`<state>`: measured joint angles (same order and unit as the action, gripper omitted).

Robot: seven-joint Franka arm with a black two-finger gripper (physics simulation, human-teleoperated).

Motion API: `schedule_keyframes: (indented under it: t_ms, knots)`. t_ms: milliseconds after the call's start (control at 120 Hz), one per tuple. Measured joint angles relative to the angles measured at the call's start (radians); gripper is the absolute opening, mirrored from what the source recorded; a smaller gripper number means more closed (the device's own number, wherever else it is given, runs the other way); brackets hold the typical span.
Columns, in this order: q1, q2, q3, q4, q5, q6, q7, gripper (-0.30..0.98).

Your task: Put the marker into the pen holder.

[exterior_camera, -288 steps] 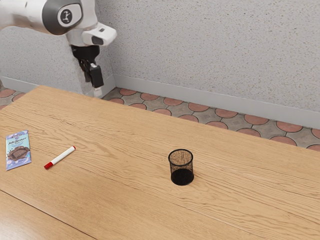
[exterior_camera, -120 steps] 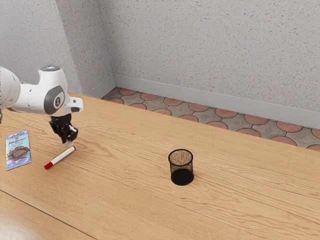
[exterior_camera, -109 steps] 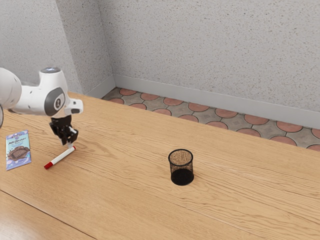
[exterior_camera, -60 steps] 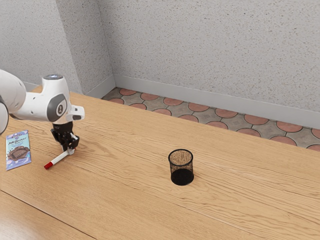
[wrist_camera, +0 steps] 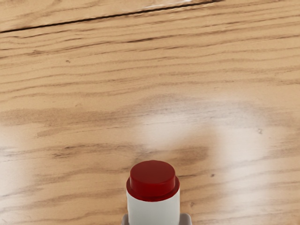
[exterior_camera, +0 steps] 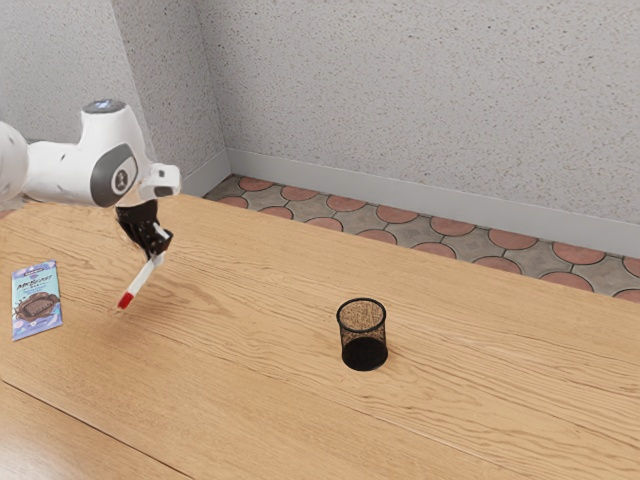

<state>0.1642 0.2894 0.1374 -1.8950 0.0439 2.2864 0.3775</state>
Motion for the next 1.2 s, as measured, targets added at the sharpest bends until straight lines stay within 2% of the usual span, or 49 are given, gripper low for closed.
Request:
schedule_keyframes:
  t_ms: [133,350,600,825,1200]
  knots:
    - [-0.108,-0.088,-0.058,-0.002,-0.049,-0.002,-0.013,-0.10]
    - [-0.343,-0.104,-0.068,0.090,-0.100,-0.002,-0.039,-0.10]
    - [-0.477,-0.062,-0.068,0.166,-0.115,-0.001,-0.064,-0.08]
    - [-0.543,0.023,-0.068,0.228,-0.129,0.001,-0.084,-0.06]
    - [-0.559,0.123,-0.068,0.219,-0.155,0.003,-0.102,-0.04]
